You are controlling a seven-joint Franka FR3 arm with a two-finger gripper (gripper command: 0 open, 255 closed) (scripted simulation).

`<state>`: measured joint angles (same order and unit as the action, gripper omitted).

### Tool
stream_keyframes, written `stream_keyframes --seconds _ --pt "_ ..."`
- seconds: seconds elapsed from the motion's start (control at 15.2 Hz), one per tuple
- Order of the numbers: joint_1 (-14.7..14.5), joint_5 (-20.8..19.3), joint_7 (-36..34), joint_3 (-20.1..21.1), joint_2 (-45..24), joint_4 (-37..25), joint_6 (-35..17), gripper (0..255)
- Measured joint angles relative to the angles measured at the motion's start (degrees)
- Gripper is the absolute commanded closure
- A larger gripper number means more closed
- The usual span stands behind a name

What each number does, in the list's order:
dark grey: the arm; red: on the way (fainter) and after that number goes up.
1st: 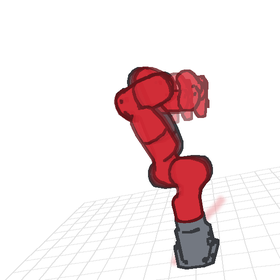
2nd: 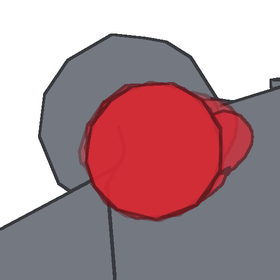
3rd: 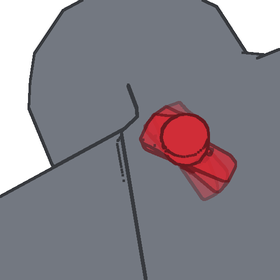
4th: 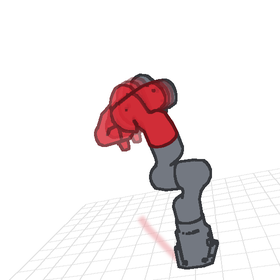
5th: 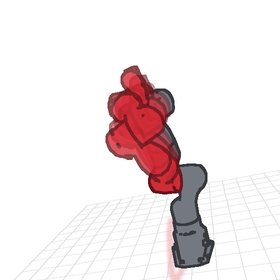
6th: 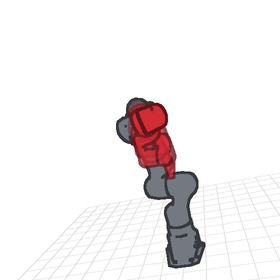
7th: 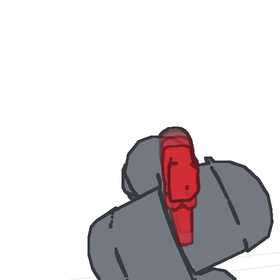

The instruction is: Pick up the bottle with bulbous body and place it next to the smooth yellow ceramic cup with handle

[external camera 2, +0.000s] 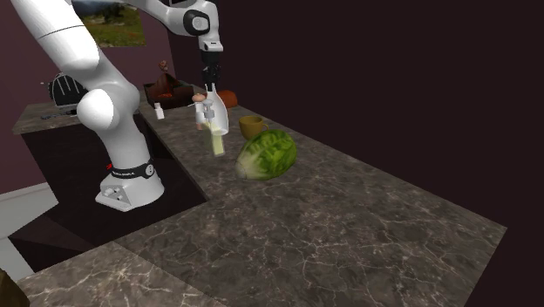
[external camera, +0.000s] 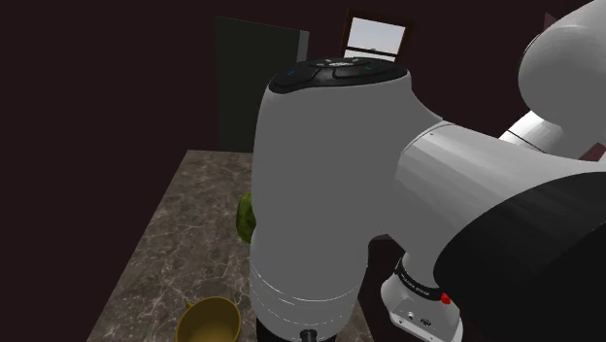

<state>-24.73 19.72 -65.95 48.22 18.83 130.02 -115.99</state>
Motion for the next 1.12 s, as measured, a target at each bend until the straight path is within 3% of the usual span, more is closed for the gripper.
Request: stream_keyframes --seconds 0.13,0.2,0.59,0.86,1.12 --pt "0.0 0.0 0.0 0.0 0.0 0.0 0.0 255" --pt "0.0 0.0 0.0 0.0 0.0 0.0 0.0 0" --pt "0.0 0.0 0.0 0.0 0.0 0.0 -0.1 0" --pt "-0.3 0.3 0.7 -2.4 2.4 -3.9 6.1 0" --pt "-0.2 0.0 0.5 -2.6 2.4 -5.3 7.5 0"
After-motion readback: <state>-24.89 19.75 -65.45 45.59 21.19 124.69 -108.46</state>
